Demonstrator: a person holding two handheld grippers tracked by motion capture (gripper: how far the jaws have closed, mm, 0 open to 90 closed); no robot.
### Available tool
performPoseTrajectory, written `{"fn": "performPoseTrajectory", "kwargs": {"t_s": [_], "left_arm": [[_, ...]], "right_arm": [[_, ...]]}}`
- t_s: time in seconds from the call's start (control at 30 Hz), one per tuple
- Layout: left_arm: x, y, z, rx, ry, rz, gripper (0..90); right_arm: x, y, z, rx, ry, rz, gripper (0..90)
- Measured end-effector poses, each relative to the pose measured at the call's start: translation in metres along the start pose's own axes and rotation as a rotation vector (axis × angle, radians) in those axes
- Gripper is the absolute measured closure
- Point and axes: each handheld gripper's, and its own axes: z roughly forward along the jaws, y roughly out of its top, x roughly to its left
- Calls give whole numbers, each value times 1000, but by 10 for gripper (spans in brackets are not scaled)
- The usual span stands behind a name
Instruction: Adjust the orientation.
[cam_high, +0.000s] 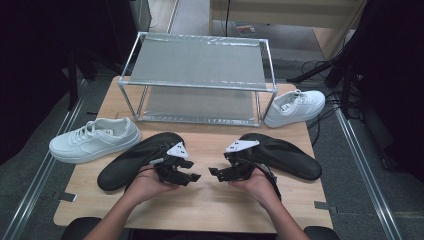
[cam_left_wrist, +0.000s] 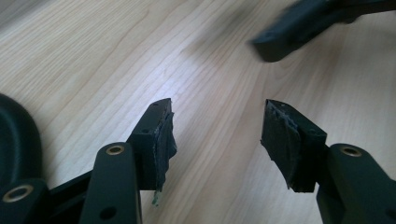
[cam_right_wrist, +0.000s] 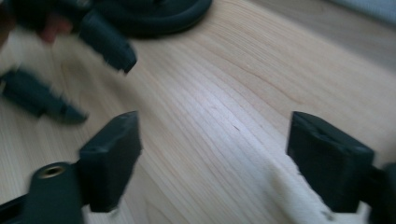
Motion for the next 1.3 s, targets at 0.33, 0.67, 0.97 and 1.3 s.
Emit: {"fn": "performPoseTrajectory", "kwargs": {"t_s": [0.33, 0.67, 0.97, 1.3], "left_arm": [[6, -5, -14, -28, -53, -10, 360], [6, -9, -28, -23, -3, 20, 393], [14, -11, -33, -12, -1, -22, 376], [19, -14, -35, 0, 17, -26, 372]], "right_arm": [[7, -5, -14, 26, -13, -118, 131], [12, -5, -37, -66, -4, -120, 360], [16, -10, -44, -71, 27, -138, 396], [10, -8, -37, -80, 52, -132, 432]]}}
